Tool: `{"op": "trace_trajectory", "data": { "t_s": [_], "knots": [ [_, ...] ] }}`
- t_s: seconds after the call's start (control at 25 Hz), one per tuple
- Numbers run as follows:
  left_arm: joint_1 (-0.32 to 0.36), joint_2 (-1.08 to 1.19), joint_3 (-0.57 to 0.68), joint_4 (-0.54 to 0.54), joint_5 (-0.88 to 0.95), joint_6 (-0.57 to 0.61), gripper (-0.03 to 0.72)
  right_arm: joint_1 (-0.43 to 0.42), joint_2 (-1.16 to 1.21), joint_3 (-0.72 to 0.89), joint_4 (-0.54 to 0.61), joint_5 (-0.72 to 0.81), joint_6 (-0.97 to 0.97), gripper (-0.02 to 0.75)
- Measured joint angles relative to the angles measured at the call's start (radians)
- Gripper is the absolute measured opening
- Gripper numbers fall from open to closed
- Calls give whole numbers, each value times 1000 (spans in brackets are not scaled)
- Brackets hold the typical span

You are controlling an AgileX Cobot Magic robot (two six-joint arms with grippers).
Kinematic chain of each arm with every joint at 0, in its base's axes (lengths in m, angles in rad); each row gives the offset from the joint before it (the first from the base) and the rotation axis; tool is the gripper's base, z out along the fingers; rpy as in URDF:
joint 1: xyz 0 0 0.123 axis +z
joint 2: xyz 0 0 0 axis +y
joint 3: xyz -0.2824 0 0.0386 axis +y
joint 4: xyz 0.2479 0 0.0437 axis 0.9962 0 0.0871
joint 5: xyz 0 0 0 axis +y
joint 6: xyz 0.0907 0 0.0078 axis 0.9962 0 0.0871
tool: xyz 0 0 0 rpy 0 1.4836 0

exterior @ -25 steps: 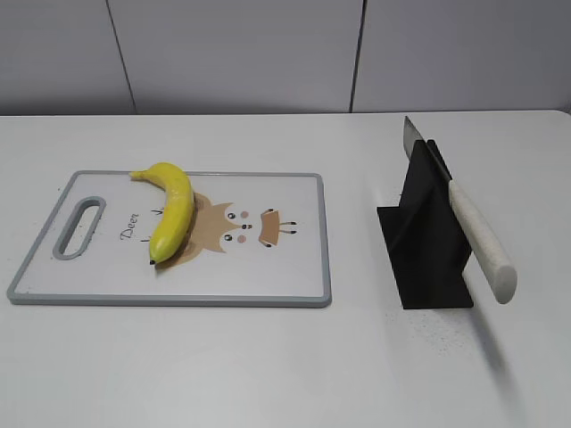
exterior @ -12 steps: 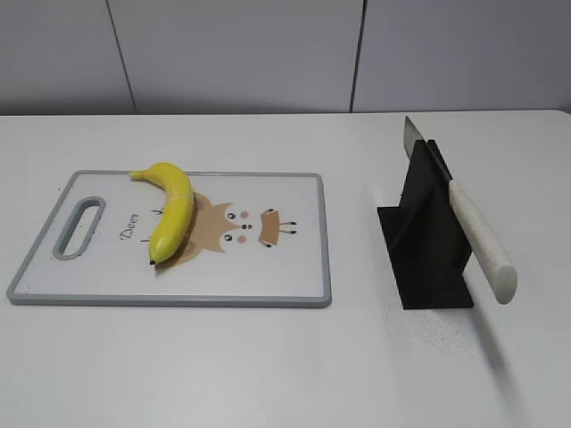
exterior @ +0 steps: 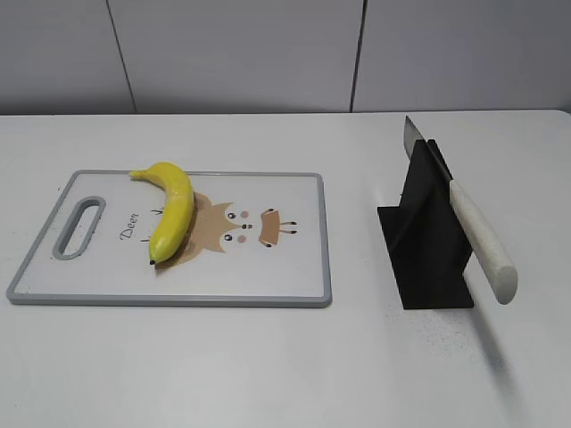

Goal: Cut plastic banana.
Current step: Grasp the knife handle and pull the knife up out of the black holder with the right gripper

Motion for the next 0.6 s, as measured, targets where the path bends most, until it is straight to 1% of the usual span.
{"op": "trace_trajectory", "data": {
  "t_s": [0.24, 0.4, 0.48, 0.6],
  "knots": [
    [0, 0, 0, 0, 0, 0, 562, 17, 144, -116, 42, 66, 18, 536],
    [0, 0, 0, -1, 0, 0, 562, 32, 256, -177, 117, 70, 24, 536],
    [0, 0, 0, -1, 0, 0, 562, 59, 310, -195, 152, 70, 25, 530],
    [0, 0, 0, -1, 0, 0, 562, 130, 394, -201, 170, 70, 37, 508]
  ]
}}
